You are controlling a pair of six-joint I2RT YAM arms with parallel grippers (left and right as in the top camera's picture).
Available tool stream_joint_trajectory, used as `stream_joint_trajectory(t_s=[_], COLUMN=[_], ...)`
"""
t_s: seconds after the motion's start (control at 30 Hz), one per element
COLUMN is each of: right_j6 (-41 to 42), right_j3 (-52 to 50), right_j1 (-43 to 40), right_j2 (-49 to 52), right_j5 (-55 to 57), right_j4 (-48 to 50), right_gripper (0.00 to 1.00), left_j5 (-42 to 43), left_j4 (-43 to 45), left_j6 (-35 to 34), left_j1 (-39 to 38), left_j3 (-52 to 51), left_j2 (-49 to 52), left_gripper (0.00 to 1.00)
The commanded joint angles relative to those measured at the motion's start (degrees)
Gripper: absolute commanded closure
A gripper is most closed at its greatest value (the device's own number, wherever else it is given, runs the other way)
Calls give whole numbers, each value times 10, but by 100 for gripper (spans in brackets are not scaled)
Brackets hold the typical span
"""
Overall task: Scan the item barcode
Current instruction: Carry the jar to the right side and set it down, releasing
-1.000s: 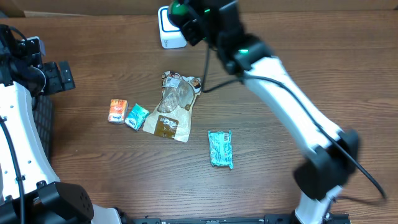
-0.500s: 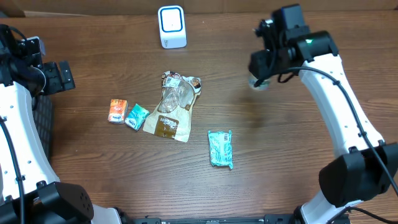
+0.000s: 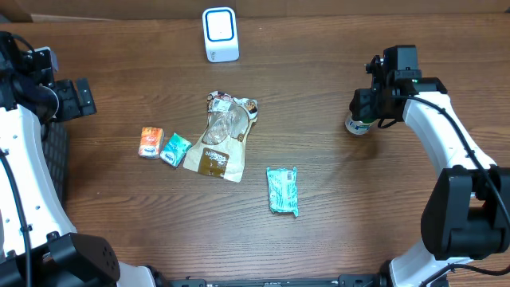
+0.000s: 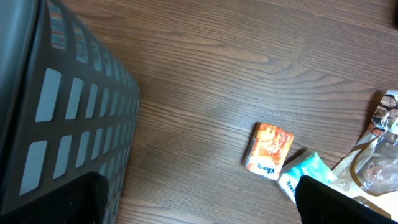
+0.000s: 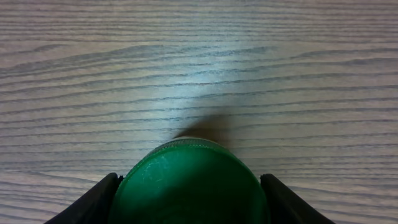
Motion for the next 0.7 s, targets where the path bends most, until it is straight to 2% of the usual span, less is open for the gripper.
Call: stream_joint_trajectory(t_s=[0.0, 0.1, 0.53, 0.67], right_j6=[11, 31, 32, 33], right_j3=[0, 0, 0, 0], right_j1=[1, 1, 1, 1], right_j2=[-6, -6, 0, 0], right_j5=[-4, -4, -2, -2], right_j4=[9, 9, -4, -12], right_gripper=[53, 49, 47, 37], left_j5=[0, 0, 0, 0], left_j4=[2, 2, 2, 2], left_j6=[7, 7, 7, 7], left_j1=[3, 3, 3, 3], left_j3=[-2, -2, -2, -2], left_j2=[2, 2, 2, 2], left_gripper=[0, 0, 0, 0])
